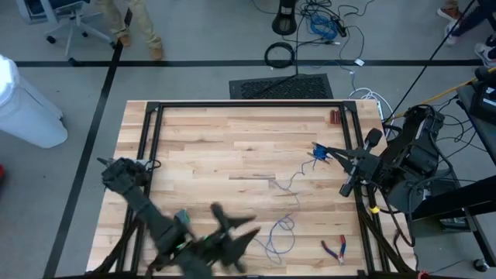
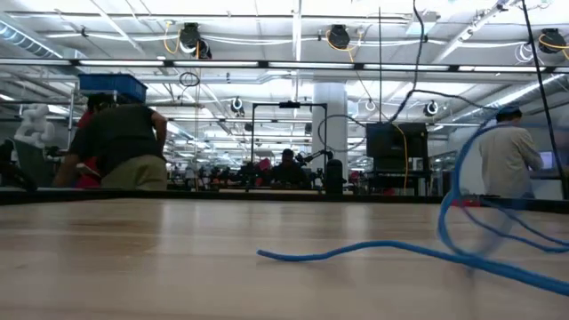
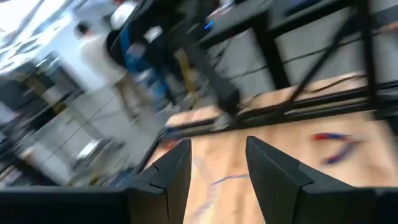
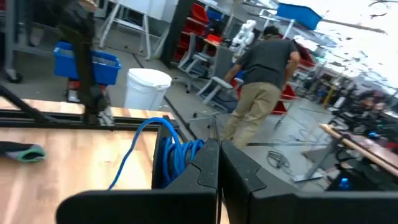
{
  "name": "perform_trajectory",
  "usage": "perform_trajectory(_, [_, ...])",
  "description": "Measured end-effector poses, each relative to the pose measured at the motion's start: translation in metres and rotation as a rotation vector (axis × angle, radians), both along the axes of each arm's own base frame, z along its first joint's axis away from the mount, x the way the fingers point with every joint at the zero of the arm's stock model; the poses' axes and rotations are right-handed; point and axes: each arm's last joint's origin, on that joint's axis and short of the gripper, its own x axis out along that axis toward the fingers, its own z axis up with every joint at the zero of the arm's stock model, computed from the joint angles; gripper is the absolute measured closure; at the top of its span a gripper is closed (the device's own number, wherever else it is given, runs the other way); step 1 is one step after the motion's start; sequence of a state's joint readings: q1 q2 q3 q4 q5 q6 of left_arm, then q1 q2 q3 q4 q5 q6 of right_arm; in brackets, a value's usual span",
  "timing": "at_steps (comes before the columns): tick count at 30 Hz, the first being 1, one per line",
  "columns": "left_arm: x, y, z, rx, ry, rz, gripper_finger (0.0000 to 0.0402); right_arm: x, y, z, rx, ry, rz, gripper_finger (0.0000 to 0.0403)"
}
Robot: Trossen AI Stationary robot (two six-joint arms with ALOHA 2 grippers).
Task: Coil cords
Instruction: Coil the blue wire onto the black spool
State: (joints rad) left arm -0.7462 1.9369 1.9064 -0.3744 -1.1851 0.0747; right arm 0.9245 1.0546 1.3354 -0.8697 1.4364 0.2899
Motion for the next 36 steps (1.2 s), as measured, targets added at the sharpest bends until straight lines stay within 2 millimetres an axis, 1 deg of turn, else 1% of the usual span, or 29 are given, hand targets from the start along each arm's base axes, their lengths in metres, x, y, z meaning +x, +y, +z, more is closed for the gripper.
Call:
perform_trajectory(3, [0.022, 0.021, -0.011, -0.016, 0.015, 0.075, 0.0241, 0.002, 0.003, 0.001, 0.022, 0.021, 0.057, 0.0403])
perform_trajectory(5, [0.034, 0.034, -0.013, -0.04, 0.011, 0.091, 0.0241, 0.003, 0.005, 0.003, 0.039, 0.033, 0.101, 0.0403])
perform_trajectory(8, [0.052, 0.05, -0.014, -0.095, 0.007, 0.05, 0.0241, 0.004, 0.007, 0.004, 0.054, 0.043, 0.149, 0.0403])
perform_trajectory(11, [0.065, 0.06, -0.017, -0.144, -0.008, 0.005, 0.0241, 0.004, 0.008, 0.004, 0.06, 0.05, 0.169, 0.0403])
perform_trajectory(17, [0.071, 0.062, -0.008, -0.131, -0.073, -0.012, 0.0241, 0.007, 0.011, 0.003, 0.056, 0.056, 0.171, 0.0403])
perform_trajectory(22, [0.074, 0.061, 0.007, -0.12, -0.168, -0.073, 0.0242, 0.007, 0.012, 0.003, 0.063, 0.049, 0.172, 0.0403])
perform_trajectory(30, [0.084, 0.082, 0.01, -0.141, -0.206, -0.034, 0.0242, 0.008, 0.013, 0.004, 0.073, 0.052, 0.195, 0.0403])
perform_trajectory(36, [0.09, 0.095, 0.009, -0.199, -0.232, 0.002, 0.0242, 0.008, 0.013, 0.004, 0.07, 0.053, 0.196, 0.0403])
